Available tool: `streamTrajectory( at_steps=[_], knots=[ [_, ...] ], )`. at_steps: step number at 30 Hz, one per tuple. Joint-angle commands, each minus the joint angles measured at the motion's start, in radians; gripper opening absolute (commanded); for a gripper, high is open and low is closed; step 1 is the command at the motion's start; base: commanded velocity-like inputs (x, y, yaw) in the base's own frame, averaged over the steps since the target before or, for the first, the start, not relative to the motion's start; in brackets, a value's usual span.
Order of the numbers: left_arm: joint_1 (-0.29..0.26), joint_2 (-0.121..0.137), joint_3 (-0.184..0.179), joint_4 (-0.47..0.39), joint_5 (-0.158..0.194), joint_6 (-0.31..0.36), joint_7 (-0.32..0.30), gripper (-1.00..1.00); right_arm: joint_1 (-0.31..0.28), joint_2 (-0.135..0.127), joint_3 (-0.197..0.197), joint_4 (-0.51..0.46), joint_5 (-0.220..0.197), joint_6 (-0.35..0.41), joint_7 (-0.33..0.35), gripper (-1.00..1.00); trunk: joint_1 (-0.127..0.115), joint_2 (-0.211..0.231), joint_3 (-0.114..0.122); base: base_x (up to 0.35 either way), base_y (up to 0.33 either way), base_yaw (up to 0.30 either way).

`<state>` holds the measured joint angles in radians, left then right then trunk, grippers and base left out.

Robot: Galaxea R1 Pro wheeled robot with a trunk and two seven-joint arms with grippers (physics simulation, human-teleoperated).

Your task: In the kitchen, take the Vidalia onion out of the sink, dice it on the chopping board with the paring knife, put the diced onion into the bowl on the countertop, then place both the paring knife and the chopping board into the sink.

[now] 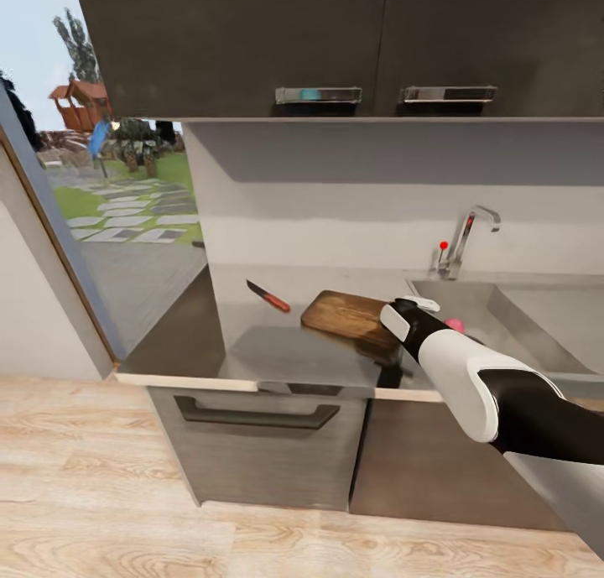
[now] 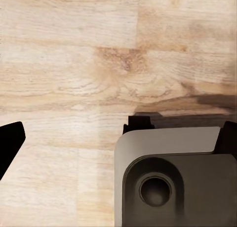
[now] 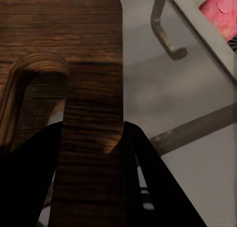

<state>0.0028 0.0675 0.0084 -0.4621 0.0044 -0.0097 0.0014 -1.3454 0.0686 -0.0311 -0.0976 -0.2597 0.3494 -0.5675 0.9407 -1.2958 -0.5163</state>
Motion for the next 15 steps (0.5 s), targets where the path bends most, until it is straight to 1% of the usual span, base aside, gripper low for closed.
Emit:
streamTrajectory(
  at_steps=[1,8,9,13,15],
  knots=[
    [0.0,0.0,0.001,-0.001,0.001,-0.001,0.0,1.0,0.0,0.0,-0.004,-0.003,-0.002,0.007,-0.005,-1.0,-0.004,0.007,0.002,0.0,0.0,0.0],
    [0.0,0.0,0.001,-0.001,0.0,-0.001,0.0,1.0,0.0,0.0,-0.004,-0.004,-0.003,0.012,-0.003,-1.0,-0.031,0.056,0.024,0.0,0.0,0.0],
    [0.0,0.0,0.001,-0.003,0.0,-0.002,0.0,1.0,0.0,-0.012,-0.003,-0.006,0.001,0.063,0.085,-1.0,-0.031,0.056,0.024,0.0,0.0,0.0],
    [0.0,0.0,0.001,-0.003,0.0,-0.002,0.0,1.0,0.0,-0.022,-0.001,-0.007,0.004,0.088,0.156,-1.0,-0.031,0.056,0.024,0.0,0.0,0.0],
    [0.0,0.0,0.001,-0.003,0.0,-0.002,0.0,1.0,0.0,-0.027,0.0,-0.007,0.005,0.095,0.177,-1.0,-0.031,0.056,0.024,0.0,0.0,0.0]
  ],
)
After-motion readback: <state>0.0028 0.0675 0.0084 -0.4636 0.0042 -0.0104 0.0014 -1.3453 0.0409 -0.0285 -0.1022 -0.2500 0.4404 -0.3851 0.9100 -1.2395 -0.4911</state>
